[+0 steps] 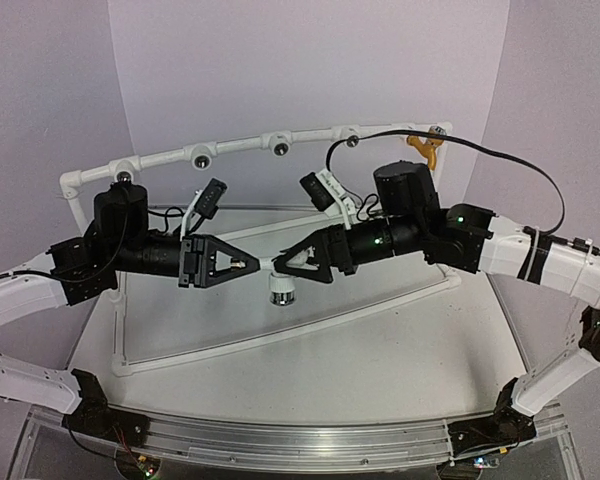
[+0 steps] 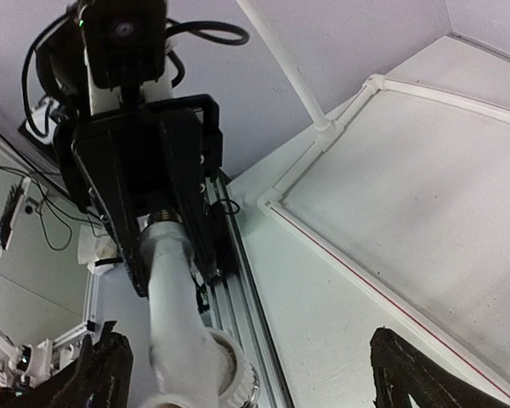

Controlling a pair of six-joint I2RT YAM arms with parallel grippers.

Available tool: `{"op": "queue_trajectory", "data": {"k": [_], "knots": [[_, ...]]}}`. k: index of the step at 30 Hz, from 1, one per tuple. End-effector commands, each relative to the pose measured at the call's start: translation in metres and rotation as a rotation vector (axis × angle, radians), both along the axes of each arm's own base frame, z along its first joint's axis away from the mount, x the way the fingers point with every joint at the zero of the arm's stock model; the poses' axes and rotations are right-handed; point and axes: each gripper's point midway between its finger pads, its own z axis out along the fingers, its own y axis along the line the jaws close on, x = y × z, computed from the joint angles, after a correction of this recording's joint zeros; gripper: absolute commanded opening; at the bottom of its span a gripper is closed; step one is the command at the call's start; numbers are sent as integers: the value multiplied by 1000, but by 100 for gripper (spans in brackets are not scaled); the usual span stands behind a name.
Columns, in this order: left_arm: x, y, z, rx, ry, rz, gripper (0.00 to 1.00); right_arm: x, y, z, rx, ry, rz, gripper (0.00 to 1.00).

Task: Install the water faucets
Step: Pass from the right arm to the left, then pass from the left arm to the right

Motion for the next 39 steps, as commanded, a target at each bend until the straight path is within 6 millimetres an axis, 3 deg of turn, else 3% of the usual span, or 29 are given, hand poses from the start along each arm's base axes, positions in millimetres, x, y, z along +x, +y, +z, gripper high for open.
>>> {"op": "queue_trajectory", "data": {"k": [1, 5, 13, 20, 22, 24, 27, 32, 35, 39], "knots": [[1, 7, 42, -129, -119, 43, 0, -1, 7, 54, 234, 29, 9, 97], [2, 7, 41, -131, -106, 48, 0, -9, 17, 52, 255, 17, 95, 70], [4, 8, 41, -135, -90, 67, 0, -23, 35, 51, 279, 45, 246, 33], [4, 8, 40, -137, -89, 64, 0, -21, 38, 47, 274, 50, 248, 29], [5, 9, 40, -137, -91, 71, 0, -22, 38, 47, 274, 53, 256, 35], [5, 10, 39, -138, -93, 77, 0, -25, 39, 45, 273, 56, 270, 49], [6, 11, 41, -142, -95, 88, 0, -27, 39, 42, 267, 67, 284, 50], [7, 13, 41, -145, -92, 96, 0, -30, 39, 39, 263, 72, 306, 25], [8, 13, 41, -146, -90, 100, 0, -31, 39, 36, 258, 70, 308, 4], [13, 17, 40, -146, -91, 140, 1, -16, 32, 32, 248, 14, 148, 0]]}}
